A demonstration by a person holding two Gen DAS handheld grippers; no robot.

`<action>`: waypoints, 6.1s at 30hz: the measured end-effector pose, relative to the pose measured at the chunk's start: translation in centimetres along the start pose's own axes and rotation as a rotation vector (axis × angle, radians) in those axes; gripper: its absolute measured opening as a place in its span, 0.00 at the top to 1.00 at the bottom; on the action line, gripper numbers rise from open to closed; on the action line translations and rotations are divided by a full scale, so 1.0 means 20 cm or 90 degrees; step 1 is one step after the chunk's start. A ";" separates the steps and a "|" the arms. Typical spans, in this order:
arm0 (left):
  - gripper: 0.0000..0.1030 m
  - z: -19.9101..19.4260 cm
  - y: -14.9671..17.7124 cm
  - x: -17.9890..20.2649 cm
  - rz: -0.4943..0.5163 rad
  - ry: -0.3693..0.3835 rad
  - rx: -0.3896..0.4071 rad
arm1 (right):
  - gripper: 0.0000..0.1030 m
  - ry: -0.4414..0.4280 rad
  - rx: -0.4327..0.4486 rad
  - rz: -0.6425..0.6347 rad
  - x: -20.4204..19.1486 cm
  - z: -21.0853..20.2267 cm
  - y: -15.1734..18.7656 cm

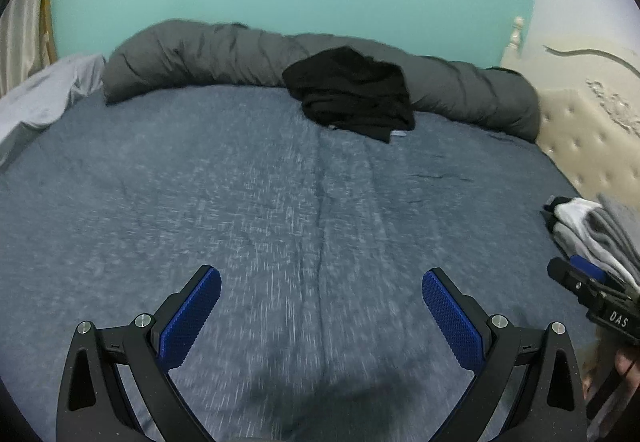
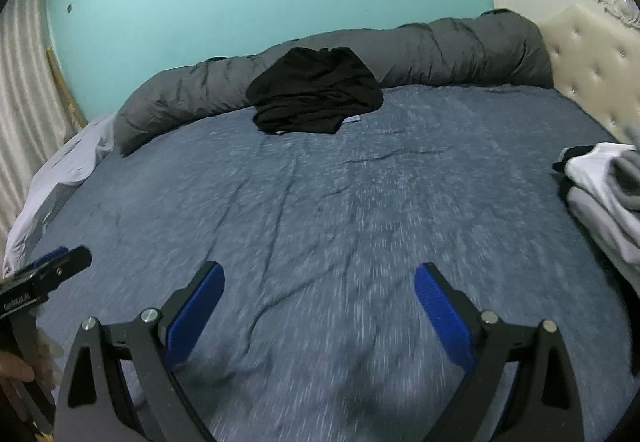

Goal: Fold clothes
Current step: 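Reach the right tool to the black garment and grasp its edge, then pull the black garment toward the bed center with the right tool, then grasp the black garment's other edge with the left tool while the right tool holds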

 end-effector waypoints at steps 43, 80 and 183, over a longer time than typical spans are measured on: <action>0.00 1.17 -0.35 -0.69 -0.134 -0.117 -0.156 | 0.06 0.006 -0.105 0.051 -0.21 2.31 -0.95; 0.00 0.53 -0.18 -0.76 -0.151 -0.124 -0.080 | 0.84 -0.216 0.002 -0.010 -0.52 1.02 -0.64; 0.01 0.22 0.54 -0.08 -0.112 0.182 -0.146 | 0.45 -0.153 0.012 0.262 -0.01 -0.04 0.60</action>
Point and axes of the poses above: each gripper's, at about its wrist camera, not at the fingertips, and z roughly the way its jaws point, x to its right, y to its underside, the point moved 4 cm from there along z, roughly the way its jaws point, and after that the axes turned 9 degrees about x, right-handed, at the moved point
